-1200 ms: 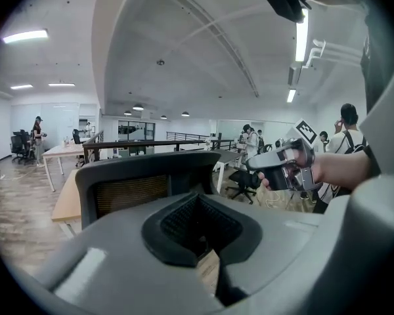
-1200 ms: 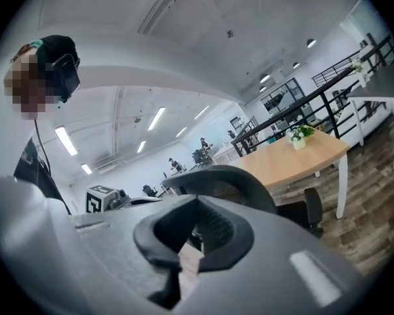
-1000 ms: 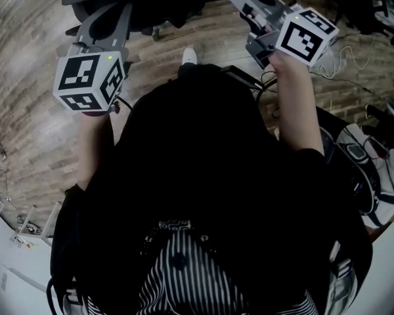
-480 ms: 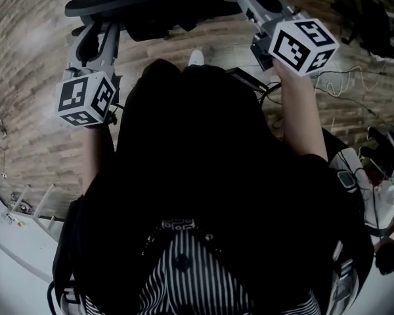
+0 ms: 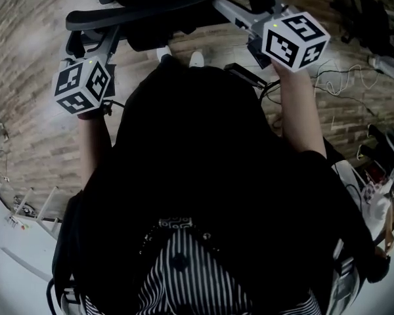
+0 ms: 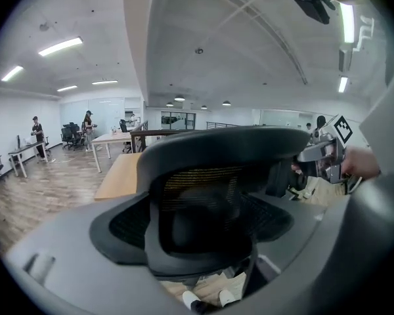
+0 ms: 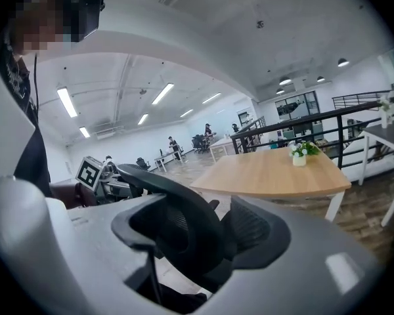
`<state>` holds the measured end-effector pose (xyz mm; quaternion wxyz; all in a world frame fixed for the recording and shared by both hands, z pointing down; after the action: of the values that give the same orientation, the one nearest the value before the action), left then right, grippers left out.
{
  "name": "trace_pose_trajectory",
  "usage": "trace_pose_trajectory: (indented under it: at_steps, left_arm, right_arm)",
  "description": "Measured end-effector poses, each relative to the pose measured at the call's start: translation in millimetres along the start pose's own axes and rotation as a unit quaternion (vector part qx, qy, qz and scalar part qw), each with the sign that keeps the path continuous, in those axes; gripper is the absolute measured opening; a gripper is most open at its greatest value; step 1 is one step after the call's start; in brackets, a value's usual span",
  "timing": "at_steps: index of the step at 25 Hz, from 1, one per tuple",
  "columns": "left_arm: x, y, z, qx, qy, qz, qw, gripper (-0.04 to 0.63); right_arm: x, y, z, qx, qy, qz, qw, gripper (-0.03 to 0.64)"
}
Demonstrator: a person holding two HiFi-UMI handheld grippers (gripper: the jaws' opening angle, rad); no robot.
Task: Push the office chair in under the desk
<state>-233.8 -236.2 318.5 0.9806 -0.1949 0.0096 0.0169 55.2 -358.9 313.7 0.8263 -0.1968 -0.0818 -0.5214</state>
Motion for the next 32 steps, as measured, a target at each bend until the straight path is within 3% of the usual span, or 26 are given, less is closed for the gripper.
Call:
trace_pose_trajectory:
  at_steps: [11,15,24,29,32]
  left_arm:
    - [-20.3,-4.7,3.3,-0.013,-0.015,-0.021,0.9996,0.422]
    - [-29.2,-15.0,1.8,-0.019,-0.019,-0.017,0.9995,0.43]
    - [-31.9,-34.4,5.3,-0.013,0.018,0.031,0.9993,0.465]
    - [-38.3,-47.9,7.0,-0.018,0.03,0.068,0.9971,0.474]
    - [-40.1,-50.6,3.2,-0.024,0.021,0.095,0.995,0.476]
  right_arm:
    - [5.0,-1.2,4.9,0.001,-0.012,-0.011,1.0,0.341]
    - [12.7,-3.1,10.4,0.004,-0.016,-0.01,1.0,0.388]
    - [6.5,-32.0,22.1,-0.025,0.02,0.009,0.999,0.388]
    - [6.4,-51.1,19.4,-0.035,0.017,-0.002,0.999,0.384]
    - [0.2,-50.1,16.3,-0.047,0.024,-0.016,0.998,0.316]
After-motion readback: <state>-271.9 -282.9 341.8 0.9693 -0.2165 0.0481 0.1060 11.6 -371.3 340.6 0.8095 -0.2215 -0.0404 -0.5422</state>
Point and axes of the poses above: the fingertips, and each gripper's own axes: y backward along the fingers, x to its right, z out of its underside, the point moved 6 cm from there along y, backward along the fingers, and after that the axes turned 7 degrees about x, right-handed, at the moved point
